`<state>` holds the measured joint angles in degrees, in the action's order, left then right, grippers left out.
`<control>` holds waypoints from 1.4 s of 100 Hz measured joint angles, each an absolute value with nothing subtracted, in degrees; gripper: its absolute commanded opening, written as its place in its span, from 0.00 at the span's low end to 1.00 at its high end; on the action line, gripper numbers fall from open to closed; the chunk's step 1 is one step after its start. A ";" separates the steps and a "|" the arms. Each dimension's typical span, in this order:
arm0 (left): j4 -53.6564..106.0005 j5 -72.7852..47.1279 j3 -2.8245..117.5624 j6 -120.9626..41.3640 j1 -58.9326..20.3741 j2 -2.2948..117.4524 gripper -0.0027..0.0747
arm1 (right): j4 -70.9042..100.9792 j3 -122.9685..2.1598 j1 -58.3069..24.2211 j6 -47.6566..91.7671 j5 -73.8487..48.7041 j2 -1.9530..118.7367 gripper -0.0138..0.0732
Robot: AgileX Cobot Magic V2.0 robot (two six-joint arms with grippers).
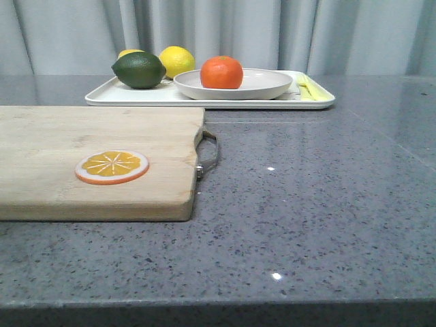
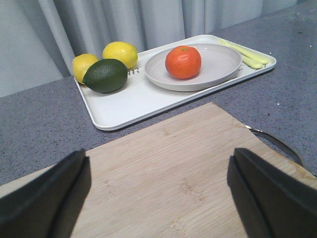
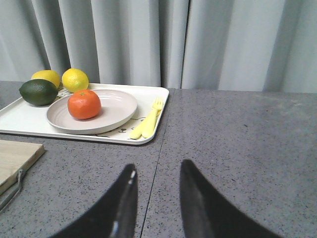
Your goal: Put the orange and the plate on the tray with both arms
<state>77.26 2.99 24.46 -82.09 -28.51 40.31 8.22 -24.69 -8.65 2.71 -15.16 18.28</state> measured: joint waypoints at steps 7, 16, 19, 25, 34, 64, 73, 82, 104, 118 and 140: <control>77.26 2.99 24.46 -82.09 -28.51 40.31 0.33 | 8.22 -24.69 -8.65 2.71 -15.06 18.28 0.20; 77.26 2.99 24.46 -82.09 -28.51 40.31 0.14 | 8.22 -24.69 -8.65 2.71 -15.06 18.28 0.12; 77.26 2.99 24.46 -82.09 -28.51 40.31 0.06 | 8.22 -24.67 -8.65 2.71 -15.06 18.28 0.09; 77.26 2.99 24.46 -82.09 -28.51 40.31 0.01 | 8.22 -24.57 -8.65 2.71 -15.06 18.28 0.08; 77.26 2.99 24.46 -82.09 -28.51 40.31 0.01 | 8.18 -24.57 -8.54 2.71 -15.06 18.28 0.08; 77.26 2.99 24.46 -82.09 -28.51 40.31 0.01 | 8.18 -24.57 -8.55 2.71 -15.06 18.28 0.08; 77.26 2.99 24.46 -82.09 -28.51 40.31 0.01 | 8.18 -24.57 -8.55 2.71 -15.06 18.28 0.08; 77.26 2.99 24.46 -82.09 -28.51 40.31 0.01 | 8.18 -24.57 -8.55 2.71 -15.06 18.28 0.08; 77.26 2.99 24.46 -82.09 -28.51 40.31 0.01 | 8.18 -24.57 -8.55 2.71 -15.06 18.28 0.08; 77.26 2.99 24.46 -82.09 -28.51 40.31 0.01 | 8.18 -24.57 -8.55 2.71 -15.06 18.28 0.08; 77.26 4.16 24.46 -82.09 -28.51 40.20 0.01 | 8.18 -24.57 -8.55 2.71 -15.06 18.28 0.08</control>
